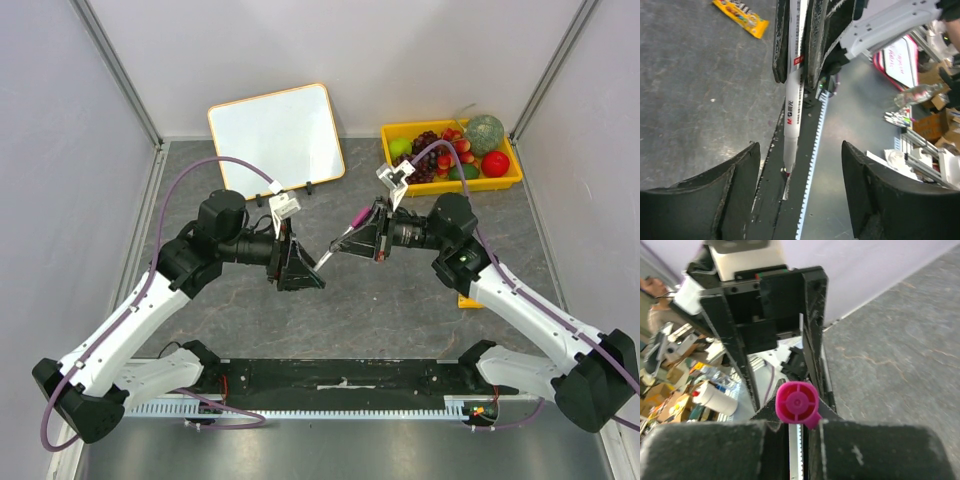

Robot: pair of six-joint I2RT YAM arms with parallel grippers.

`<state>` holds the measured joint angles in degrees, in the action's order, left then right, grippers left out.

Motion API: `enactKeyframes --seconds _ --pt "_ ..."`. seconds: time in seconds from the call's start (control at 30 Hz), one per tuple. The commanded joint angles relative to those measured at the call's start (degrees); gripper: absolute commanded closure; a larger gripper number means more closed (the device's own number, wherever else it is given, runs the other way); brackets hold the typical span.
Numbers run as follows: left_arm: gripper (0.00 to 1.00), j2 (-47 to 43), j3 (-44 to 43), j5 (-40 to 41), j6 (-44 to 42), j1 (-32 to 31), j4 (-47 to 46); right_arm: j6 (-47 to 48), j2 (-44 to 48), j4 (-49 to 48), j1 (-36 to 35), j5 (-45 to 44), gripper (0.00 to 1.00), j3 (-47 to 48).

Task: Write a sentence on the whiteboard
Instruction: Pass from the left arm to the right

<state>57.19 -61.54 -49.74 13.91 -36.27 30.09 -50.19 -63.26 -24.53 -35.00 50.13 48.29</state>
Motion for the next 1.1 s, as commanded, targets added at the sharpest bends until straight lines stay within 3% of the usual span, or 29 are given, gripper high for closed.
enactKeyframes --seconds 0.0,0.2,0.4,0.67,0.87,1.07 --pt "0.27 0.2 0.5 10.3 2.5 0.1 -0.7 9.7 1.3 15.4 0.6 -9.3 1.0 3.5" --pt "0.22 4.6 2.6 22.7 8.7 0.3 -2.5 13.7 3.0 24.4 4.8 -18.9 1.0 1.4" --pt "0.2 9.9 3.1 35.0 11.9 0.4 -4.3 16.9 6.7 29.5 11.3 -21.8 1.0 -1.8" --pt "0.19 21.0 1.0 49.5 14.8 0.6 -6.2 21.6 8.9 35.2 12.2 -24.3 1.0 -2.6" --pt "0.21 30.6 -2.6 58.5 18.3 0.5 -8.0 23.5 9.8 37.3 12.4 -26.1 1.0 -3.2" --pt "0.24 41.3 -11.7 68.7 17.5 0.5 -7.5 24.8 10.5 39.0 12.4 -27.0 1.0 -3.3"
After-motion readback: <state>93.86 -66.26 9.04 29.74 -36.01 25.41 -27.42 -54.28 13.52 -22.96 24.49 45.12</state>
